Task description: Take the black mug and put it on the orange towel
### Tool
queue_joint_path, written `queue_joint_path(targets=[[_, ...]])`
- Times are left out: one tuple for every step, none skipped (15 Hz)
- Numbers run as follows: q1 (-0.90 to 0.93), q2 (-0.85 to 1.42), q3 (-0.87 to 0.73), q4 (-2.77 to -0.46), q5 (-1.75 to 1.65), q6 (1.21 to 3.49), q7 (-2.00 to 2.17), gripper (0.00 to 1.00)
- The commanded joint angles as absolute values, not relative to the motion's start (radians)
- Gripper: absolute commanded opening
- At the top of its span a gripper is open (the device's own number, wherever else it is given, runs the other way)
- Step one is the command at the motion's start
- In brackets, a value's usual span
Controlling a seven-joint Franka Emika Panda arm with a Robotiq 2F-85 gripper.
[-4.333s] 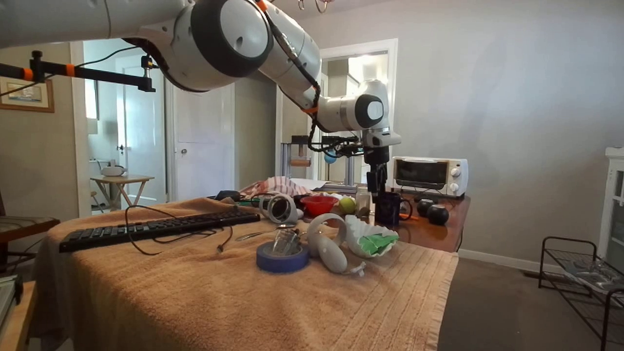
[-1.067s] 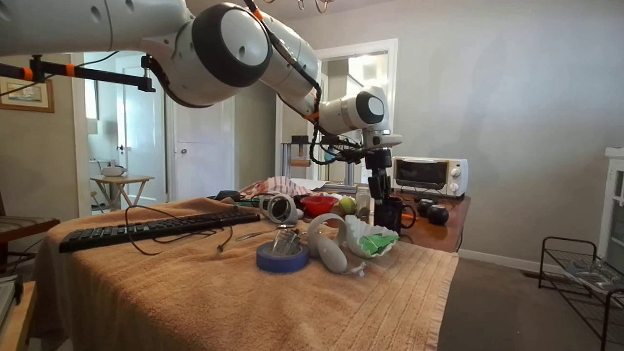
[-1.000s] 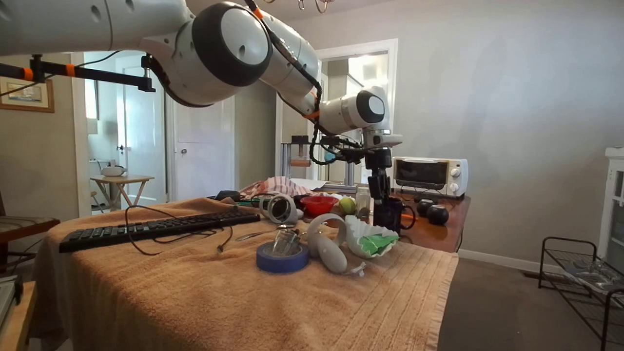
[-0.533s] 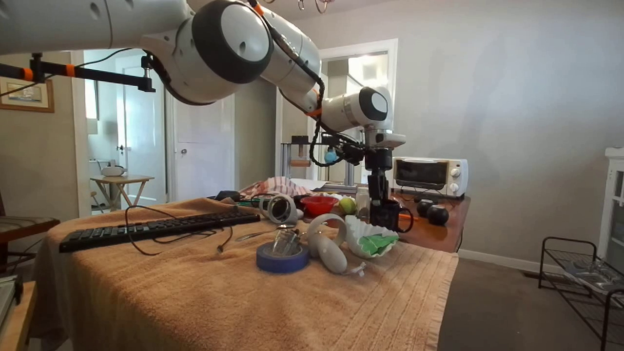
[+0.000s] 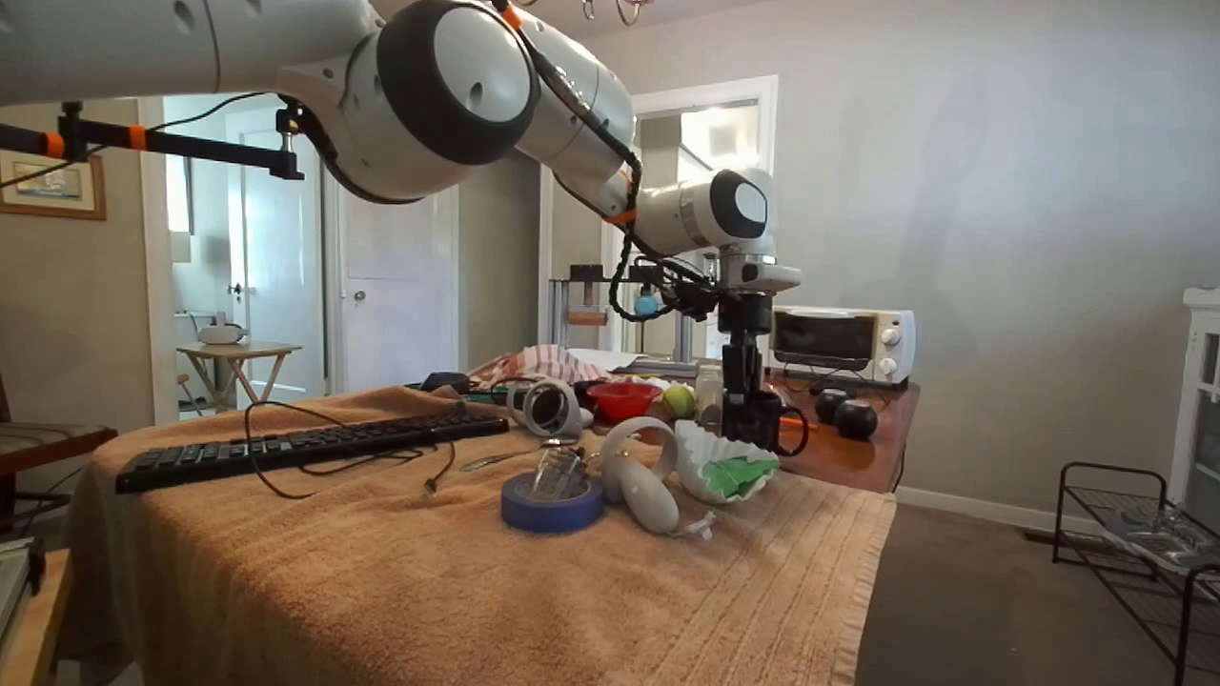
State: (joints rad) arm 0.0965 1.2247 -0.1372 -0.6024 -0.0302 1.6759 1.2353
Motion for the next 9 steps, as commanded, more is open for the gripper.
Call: queue_joint_path(targets=[[0.064,1.229,-0.091,-0.598,0.022,1.720,1.206,0.41],[0.058,1.231,-0.082,-0.598,0.028,1.731,1.200,0.43],[0.053,1.232,-0.076,-0.598,0.029,1.743,1.198,0.40],[0.048,1.233,-0.069,-0.599,0.031,1.751,1.192,0.31],[0.042,1.233,-0.063,-0.599,0.033,1.760,1.187,0.17],[0.036,1.234,-0.055,-0.598,0.034,1.770,1.186,0.05],[0.031,1.232,-0.049,-0.598,0.036,1.776,1.184,0.00],[0.026,1.231,-0.043,-0.599,0.036,1.791,1.181,0.00],[0.021,1.227,-0.035,-0.602,0.039,1.794,1.171,0.00]])
